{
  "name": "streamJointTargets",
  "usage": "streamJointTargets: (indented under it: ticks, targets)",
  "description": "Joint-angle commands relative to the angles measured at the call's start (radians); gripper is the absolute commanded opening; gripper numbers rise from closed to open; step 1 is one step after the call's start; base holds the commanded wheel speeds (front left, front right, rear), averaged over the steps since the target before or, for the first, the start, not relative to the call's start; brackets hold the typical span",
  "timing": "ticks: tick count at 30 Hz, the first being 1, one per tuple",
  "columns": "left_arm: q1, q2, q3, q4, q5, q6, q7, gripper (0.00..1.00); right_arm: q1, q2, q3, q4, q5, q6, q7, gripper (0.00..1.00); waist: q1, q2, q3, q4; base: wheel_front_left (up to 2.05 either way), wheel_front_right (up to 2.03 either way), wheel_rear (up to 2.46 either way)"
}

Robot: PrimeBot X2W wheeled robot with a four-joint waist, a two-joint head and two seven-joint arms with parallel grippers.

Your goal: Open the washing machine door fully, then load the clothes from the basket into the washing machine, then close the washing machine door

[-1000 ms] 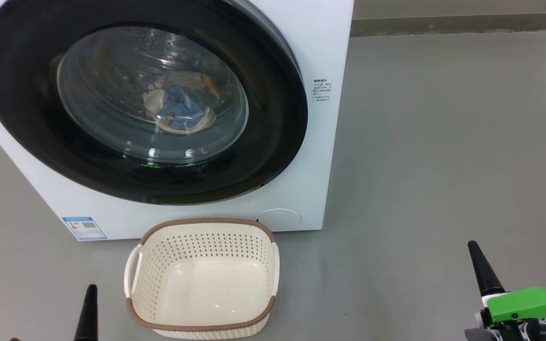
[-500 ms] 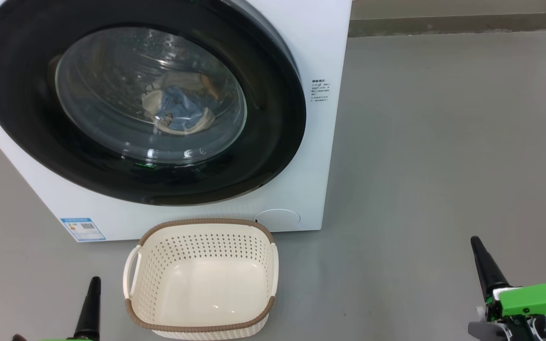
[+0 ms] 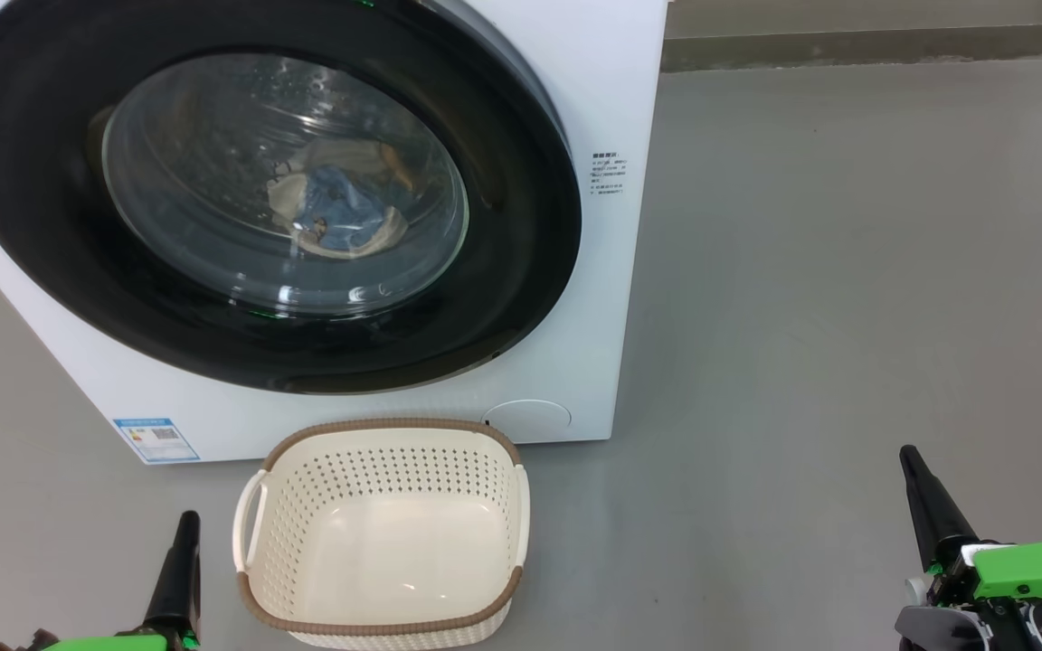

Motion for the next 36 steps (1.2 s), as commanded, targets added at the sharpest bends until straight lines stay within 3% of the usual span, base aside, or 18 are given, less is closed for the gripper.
streamJointTargets:
  ticks: [1,36]
  targets:
    - [-0.042,0.008,0.036,-0.033,-0.034,0.000,0.011,0.00,-0.052,-0.008,0.013,-0.032,0.030,0.000,0.014,0.00,0.0000,-0.0001,0.000,0.000,0.00,0.00,0.00]
    - [-0.045,0.005,0.038,-0.035,-0.065,0.000,0.020,0.00,-0.054,-0.006,0.008,-0.034,0.059,0.000,0.024,0.00,0.0000,-0.0001,0.000,-0.001,0.00,0.00,0.00]
